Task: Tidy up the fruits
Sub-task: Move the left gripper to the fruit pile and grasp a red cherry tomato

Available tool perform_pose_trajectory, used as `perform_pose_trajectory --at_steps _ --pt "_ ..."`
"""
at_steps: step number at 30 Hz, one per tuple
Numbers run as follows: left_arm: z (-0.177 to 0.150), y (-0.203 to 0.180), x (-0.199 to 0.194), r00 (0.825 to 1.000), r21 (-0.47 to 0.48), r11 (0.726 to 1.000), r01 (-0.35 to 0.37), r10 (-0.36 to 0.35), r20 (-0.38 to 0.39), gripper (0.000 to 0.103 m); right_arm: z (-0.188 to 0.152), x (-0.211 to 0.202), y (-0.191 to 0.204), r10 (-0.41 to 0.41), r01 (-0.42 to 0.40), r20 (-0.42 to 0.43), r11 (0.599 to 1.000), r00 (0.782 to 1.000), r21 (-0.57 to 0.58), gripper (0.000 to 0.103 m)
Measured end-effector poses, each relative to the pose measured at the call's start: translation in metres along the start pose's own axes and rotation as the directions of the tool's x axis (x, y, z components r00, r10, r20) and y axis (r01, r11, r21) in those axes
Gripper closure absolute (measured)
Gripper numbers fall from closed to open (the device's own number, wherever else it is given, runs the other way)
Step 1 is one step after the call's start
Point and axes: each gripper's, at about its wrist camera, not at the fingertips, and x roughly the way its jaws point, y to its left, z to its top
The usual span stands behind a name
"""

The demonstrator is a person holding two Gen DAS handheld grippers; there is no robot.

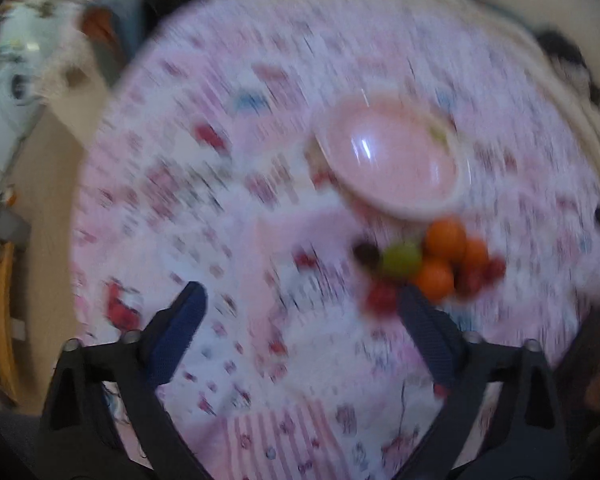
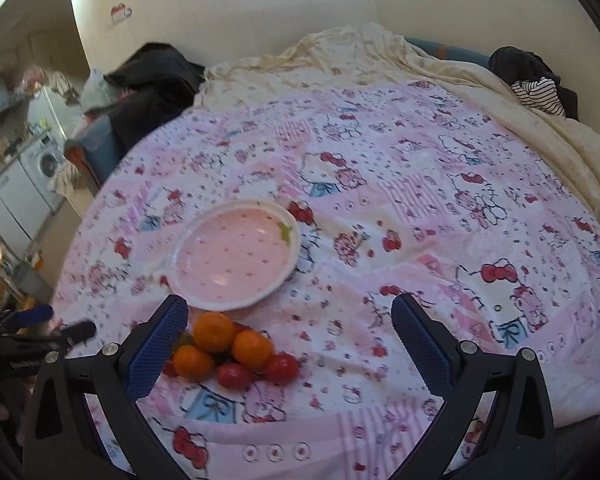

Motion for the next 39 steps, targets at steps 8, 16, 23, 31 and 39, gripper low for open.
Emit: perform_pose_trajectory --at_steps 8,16,23,31,39 --pt "-0.003 -0.035 0.047 0.971 0.175 0.976 0.129 -0.088 -0.222 0.032 0.001 0.012 -0.024 0.043 -0.037 -0.074 0.996 0.996 0.086 0.0" --pt "0.009 -0.063 0.071 0.947 0.398 0.894 0.207 -0.081 -0.311 0.038 -0.003 0.027 -0.044 0.078 -0.049 -0.163 0.983 0.984 0.177 0.0" --pt "0.035 -0.067 0.084 0.9 0.454 0.826 0.335 -0.136 -0.415 0.06 -0.003 0.033 -0.043 0.086 -0.053 -0.182 0.983 0.98 0.177 0.0" --pt "0.044 -0.066 0.106 0.876 0.439 0.812 0.383 -0.17 -0.451 0.078 -0.004 0.037 -0.046 0.086 -0.049 -0.196 0.981 0.977 0.187 0.0" --pt "0.033 -0.054 0.089 0.902 0.438 0.839 0.323 -0.132 -0.411 0.078 -0.004 0.037 -0.047 0.086 -0.05 -0.192 0.982 0.978 0.184 0.0"
